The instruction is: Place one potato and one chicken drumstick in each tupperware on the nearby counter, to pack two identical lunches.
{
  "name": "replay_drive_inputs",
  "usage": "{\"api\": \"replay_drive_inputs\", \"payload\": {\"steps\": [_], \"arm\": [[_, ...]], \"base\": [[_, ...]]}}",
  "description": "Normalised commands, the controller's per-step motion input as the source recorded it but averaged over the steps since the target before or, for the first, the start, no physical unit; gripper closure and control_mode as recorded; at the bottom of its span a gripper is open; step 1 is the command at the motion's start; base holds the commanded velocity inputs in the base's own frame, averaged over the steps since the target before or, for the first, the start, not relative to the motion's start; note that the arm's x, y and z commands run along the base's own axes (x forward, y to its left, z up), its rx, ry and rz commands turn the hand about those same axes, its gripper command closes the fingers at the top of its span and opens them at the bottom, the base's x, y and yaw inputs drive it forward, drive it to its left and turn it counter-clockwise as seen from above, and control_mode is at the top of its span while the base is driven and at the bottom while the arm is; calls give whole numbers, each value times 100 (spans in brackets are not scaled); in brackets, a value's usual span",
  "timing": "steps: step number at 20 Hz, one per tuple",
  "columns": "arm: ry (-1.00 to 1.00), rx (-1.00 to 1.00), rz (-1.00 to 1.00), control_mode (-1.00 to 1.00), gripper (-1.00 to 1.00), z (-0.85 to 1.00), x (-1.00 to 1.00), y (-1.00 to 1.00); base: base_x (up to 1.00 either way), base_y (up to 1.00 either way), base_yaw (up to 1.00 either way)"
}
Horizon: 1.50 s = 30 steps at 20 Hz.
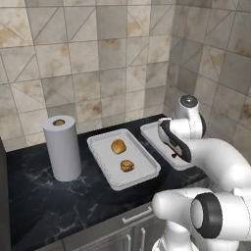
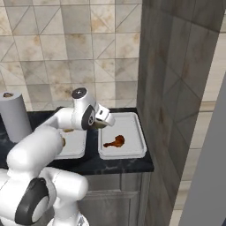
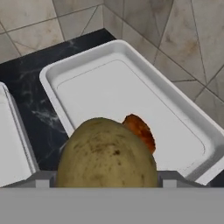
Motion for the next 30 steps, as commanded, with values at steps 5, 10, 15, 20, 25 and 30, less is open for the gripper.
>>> {"api": "replay_drive_inputs", "payload": {"steps": [5, 10, 15, 20, 25, 30], "arm": [[3, 0, 0, -100, 100, -25, 48, -10], [3, 7, 0, -100, 100, -27, 43, -9], [3, 8, -1, -100, 100, -27, 45, -6], [2, 0, -2, -100, 100, -33, 51, 0], [2, 0, -4, -100, 100, -35, 61, -2], [3, 0, -2, -100, 100, -35, 53, -12]], "base": [[0, 0, 0], [0, 0, 0], [0, 0, 0], [0, 0, 0], [0, 0, 0], [0, 0, 0]]}}
